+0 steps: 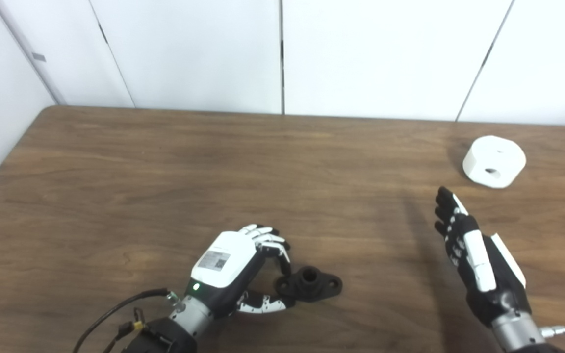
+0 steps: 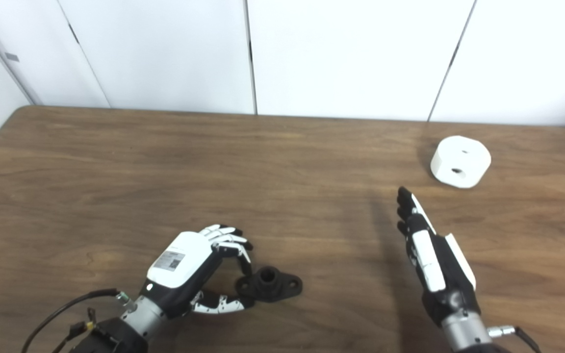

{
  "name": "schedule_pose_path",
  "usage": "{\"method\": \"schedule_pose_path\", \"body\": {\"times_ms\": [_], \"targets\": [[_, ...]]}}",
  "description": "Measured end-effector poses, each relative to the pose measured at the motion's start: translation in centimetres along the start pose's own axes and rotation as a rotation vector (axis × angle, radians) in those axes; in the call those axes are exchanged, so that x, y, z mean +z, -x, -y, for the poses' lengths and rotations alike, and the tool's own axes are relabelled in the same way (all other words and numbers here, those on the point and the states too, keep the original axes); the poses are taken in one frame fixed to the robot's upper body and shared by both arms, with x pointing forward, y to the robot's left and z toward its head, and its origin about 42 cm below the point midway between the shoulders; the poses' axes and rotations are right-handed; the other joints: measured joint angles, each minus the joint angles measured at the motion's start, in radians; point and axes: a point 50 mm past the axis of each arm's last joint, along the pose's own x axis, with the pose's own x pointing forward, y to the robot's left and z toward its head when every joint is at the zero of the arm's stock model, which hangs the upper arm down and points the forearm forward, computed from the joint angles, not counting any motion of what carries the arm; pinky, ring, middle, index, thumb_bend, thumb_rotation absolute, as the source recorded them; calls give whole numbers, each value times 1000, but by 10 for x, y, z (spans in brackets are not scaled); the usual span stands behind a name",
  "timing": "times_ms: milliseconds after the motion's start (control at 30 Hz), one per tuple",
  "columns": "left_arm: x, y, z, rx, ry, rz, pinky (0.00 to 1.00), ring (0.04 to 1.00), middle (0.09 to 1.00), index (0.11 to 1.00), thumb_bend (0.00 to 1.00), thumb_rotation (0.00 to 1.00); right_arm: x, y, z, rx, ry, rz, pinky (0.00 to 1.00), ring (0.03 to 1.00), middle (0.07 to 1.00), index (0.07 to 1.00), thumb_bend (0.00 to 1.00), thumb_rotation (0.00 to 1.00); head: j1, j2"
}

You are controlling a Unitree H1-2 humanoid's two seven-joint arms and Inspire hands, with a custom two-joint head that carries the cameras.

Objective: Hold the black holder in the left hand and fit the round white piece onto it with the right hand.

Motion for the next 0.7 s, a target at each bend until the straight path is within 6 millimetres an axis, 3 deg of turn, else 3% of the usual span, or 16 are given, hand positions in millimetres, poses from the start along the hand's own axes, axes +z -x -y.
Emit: {"method": "schedule_pose_path", "body": {"times_ms": [467, 700], "targets": [[14, -2, 16, 27, 2, 26, 863, 833, 748, 489, 518, 44, 6, 2, 0, -13, 6, 0, 1000, 1000, 993, 975, 636, 1000, -15, 8], [13, -1, 20, 59, -18, 22, 863, 828, 746, 489, 517, 42, 11, -1, 10, -50, 37, 17, 1000, 1000, 976, 959, 602, 1000, -37, -9]]}}
